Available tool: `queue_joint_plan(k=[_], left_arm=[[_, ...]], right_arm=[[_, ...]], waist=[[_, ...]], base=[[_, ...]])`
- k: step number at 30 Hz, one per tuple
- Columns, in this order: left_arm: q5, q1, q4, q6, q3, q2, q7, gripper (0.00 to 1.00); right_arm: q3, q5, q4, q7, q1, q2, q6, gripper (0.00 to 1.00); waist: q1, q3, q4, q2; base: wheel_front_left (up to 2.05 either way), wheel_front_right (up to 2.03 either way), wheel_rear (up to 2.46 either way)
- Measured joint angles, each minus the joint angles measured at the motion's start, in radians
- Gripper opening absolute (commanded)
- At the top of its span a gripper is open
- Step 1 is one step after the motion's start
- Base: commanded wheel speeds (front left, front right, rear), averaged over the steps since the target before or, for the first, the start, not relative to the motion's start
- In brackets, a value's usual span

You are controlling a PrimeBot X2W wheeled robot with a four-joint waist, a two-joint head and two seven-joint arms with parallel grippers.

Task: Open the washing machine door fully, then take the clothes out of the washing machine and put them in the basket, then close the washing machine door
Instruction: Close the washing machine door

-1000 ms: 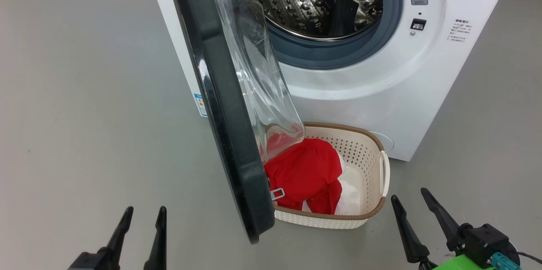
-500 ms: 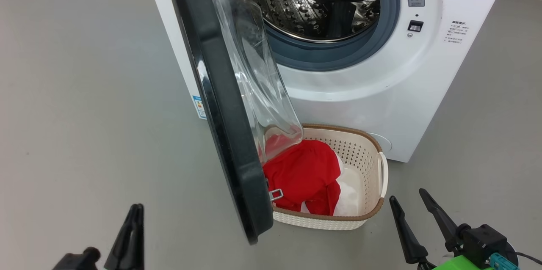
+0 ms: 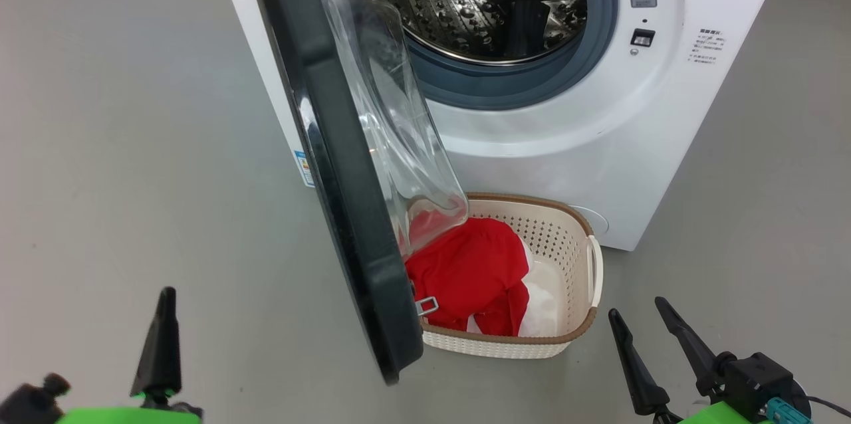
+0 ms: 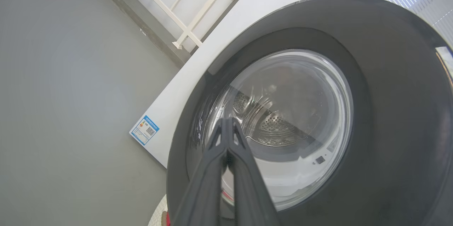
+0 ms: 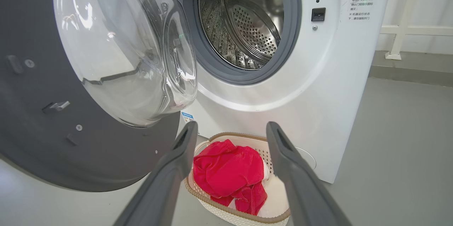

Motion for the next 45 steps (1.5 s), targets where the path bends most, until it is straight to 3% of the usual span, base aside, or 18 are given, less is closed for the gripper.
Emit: queue_joint_plan(k=[4, 9, 16, 20, 24, 30, 45], left_arm=[[-0.3, -0.015, -0.046, 0.0, -0.056, 0.082, 0.017, 0.0], [-0.625, -0.033, -0.123, 0.0, -0.049, 0.146, 0.191, 0.0], [-0.855, -0.036, -0.143, 0.0, 0.036, 0.169, 0.56, 0.0], [-0.877, -0.044, -0.129, 0.0, 0.058, 0.168, 0.737, 0.0], [-0.857, -0.068, -0.131, 0.0, 0.095, 0.119, 0.855, 0.0], [-0.799, -0.078, -0.133, 0.0, 0.12, 0.056, 0.934, 0.0], [-0.711, -0.107, -0.185, 0.0, 0.136, -0.038, 1.058, 0.0]], right_arm=[[0.0, 0.0, 0.0, 0.0, 0.0, 0.0, 0.0, 1.0], [-0.001, 0.0, -0.001, 0.0, -0.001, -0.001, 0.0, 1.0], [-0.001, 0.0, -0.001, 0.0, -0.006, -0.002, 0.0, 1.0], [-0.003, 0.0, -0.001, 0.0, -0.013, -0.002, 0.0, 1.0], [-0.004, 0.0, -0.003, 0.0, -0.029, -0.003, 0.0, 1.0], [-0.006, 0.0, -0.003, 0.0, -0.042, -0.003, 0.0, 1.0], [-0.013, 0.0, -0.004, 0.0, -0.063, -0.001, 0.0, 1.0]], waist=[[0.0, 0.008, -0.007, 0.0], [0.0, 0.022, -0.017, 0.0], [0.0, 0.042, -0.034, 0.0], [0.0, 0.055, -0.042, 0.0], [0.0, 0.067, -0.054, 0.0], [0.0, 0.08, -0.071, 0.0], [0.0, 0.098, -0.109, 0.0]], base=[[0.0, 0.0, 0.0], [0.0, 0.0, 0.0], [0.0, 0.0, 0.0], [0.0, 0.0, 0.0], [0.0, 0.0, 0.0], [0.0, 0.0, 0.0], [0.0, 0.0, 0.0]])
